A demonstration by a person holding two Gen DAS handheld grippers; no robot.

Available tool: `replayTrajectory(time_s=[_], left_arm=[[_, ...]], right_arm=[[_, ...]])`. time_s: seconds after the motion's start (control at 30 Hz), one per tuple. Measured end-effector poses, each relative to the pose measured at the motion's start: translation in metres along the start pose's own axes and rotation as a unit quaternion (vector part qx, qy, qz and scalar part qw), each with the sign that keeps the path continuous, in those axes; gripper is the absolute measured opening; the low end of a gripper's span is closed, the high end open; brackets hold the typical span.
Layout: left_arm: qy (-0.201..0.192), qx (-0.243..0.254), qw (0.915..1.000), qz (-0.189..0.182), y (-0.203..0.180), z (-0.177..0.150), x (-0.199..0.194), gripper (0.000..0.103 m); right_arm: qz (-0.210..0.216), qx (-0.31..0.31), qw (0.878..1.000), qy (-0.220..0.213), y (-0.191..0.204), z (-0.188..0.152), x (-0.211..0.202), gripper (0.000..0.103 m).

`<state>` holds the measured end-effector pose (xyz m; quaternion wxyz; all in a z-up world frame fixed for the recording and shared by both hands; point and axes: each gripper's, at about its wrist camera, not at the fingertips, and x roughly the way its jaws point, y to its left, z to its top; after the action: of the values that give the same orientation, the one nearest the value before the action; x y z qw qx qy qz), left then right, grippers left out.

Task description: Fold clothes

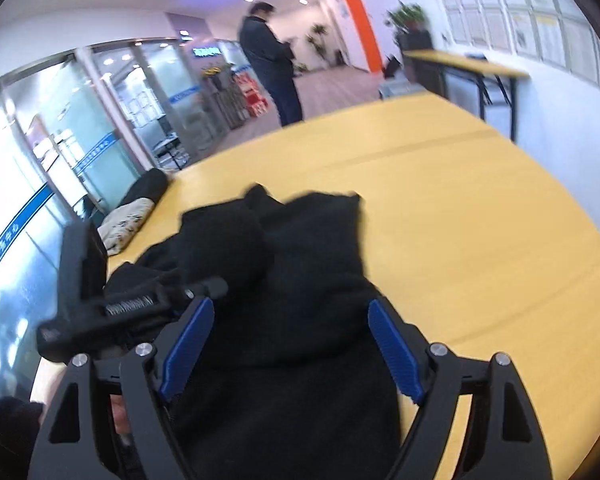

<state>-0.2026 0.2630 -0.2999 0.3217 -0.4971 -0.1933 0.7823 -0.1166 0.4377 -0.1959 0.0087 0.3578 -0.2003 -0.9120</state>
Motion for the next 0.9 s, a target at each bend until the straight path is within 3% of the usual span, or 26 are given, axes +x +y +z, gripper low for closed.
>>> replayTrajectory(time_s=[0.07,0.13,0.23,0.3,0.37,0.43,0.47,0.5,0.57,0.6,0.67,0.7,0.9], left_arm=[[-0.001,0.004,1.0000,-0.002,-0.002,-0.007,-0.013,0.032],[-0.012,0.012,0.9998,-0.007,-0.004,-0.019,-0.049,0.051],[-0.049,0.014,0.9987,0.004,0.002,-0.035,-0.124,0.072],[-0.077,0.016,0.9962,0.039,0.017,-0.038,-0.175,0.074],[-0.117,0.024,0.9885,0.093,0.034,-0.051,-0.238,0.081],[-0.149,0.028,0.9742,0.167,0.058,-0.059,-0.287,0.103],[-0.147,0.027,0.9714,0.185,0.071,-0.061,-0.299,0.102],[-0.131,0.027,0.9731,0.188,0.088,-0.064,-0.305,0.102],[-0.085,0.017,0.9803,0.177,0.119,-0.068,-0.297,0.101],[-0.065,0.010,0.9858,0.155,0.129,-0.065,-0.282,0.098],[-0.035,0.000,0.9938,0.106,0.143,-0.058,-0.252,0.090],[-0.025,-0.002,0.9965,0.080,0.148,-0.055,-0.237,0.087],[-0.043,-0.030,0.9964,0.066,0.204,-0.025,-0.186,0.087]], right_arm=[[-0.003,0.013,1.000,0.018,-0.014,-0.002,0.013,0.085],[-0.004,0.020,0.999,0.038,-0.023,-0.002,0.029,0.086],[0.032,0.036,0.997,0.064,-0.015,0.000,0.057,0.090],[0.049,0.028,0.995,0.082,-0.001,-0.001,0.078,0.090],[0.065,0.019,0.993,0.099,0.013,-0.003,0.100,0.092],[0.053,0.012,0.991,0.120,0.026,-0.007,0.121,0.092],[0.043,0.006,0.991,0.123,0.029,-0.009,0.128,0.092],[0.034,0.000,0.992,0.124,0.033,-0.010,0.133,0.088],[0.028,-0.023,0.993,0.111,0.047,-0.005,0.132,0.064],[0.024,-0.035,0.994,0.105,0.054,-0.001,0.130,0.039],[0.001,-0.056,0.996,0.075,0.071,0.014,0.117,0.027],[-0.007,-0.061,0.997,0.054,0.079,0.023,0.107,0.008],[0.032,-0.082,0.994,-0.071,0.140,0.086,0.033,0.006]])
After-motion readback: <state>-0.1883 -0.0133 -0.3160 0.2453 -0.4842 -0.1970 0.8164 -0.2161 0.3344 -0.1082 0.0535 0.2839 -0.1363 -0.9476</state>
